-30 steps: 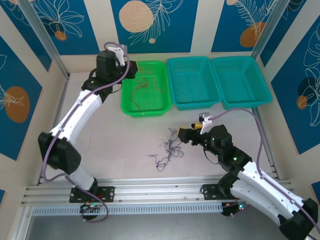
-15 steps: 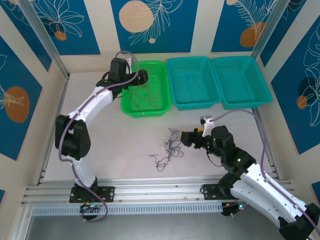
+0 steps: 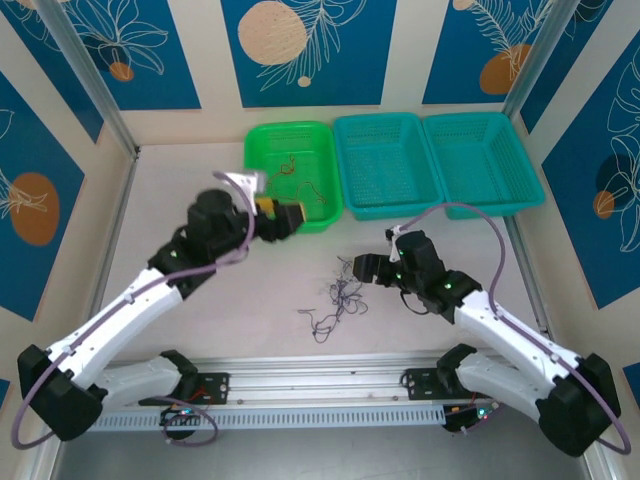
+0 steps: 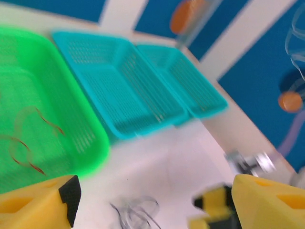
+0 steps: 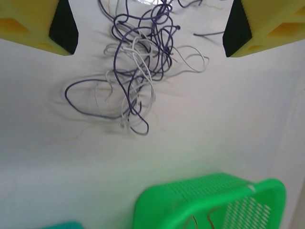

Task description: Untangle the cables

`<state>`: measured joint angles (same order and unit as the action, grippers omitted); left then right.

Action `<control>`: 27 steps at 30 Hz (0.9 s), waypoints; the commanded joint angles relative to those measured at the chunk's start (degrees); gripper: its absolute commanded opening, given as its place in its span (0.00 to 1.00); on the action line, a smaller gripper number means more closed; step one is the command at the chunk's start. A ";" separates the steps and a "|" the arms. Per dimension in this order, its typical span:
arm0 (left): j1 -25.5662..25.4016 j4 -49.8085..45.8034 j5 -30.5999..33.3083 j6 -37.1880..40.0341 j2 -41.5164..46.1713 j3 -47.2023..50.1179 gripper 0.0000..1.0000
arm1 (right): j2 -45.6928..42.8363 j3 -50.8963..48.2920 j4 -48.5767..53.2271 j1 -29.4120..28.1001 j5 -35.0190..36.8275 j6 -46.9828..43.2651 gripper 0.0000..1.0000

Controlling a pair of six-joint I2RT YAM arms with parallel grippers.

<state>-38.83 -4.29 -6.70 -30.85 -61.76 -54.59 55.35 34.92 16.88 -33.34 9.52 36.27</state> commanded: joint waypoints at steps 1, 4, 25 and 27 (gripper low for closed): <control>-5.16 2.23 4.19 -3.96 -0.72 7.42 0.83 | 4.22 3.05 1.23 0.37 -4.45 1.34 0.79; -9.22 5.15 4.46 -5.82 -3.26 11.68 0.82 | 8.87 4.33 1.40 0.55 -6.21 2.12 0.74; -10.23 8.18 -0.82 -10.07 -28.31 9.40 0.34 | 21.17 6.25 -1.81 -2.08 -12.47 3.54 0.68; -10.06 8.68 -1.30 -10.38 -29.86 9.26 0.25 | 22.57 6.73 -2.03 -2.58 -12.51 3.67 0.67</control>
<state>-49.04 2.17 -5.98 -40.77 -89.86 -43.79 76.51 39.75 15.44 -35.11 -1.10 39.24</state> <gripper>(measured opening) 0.273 0.672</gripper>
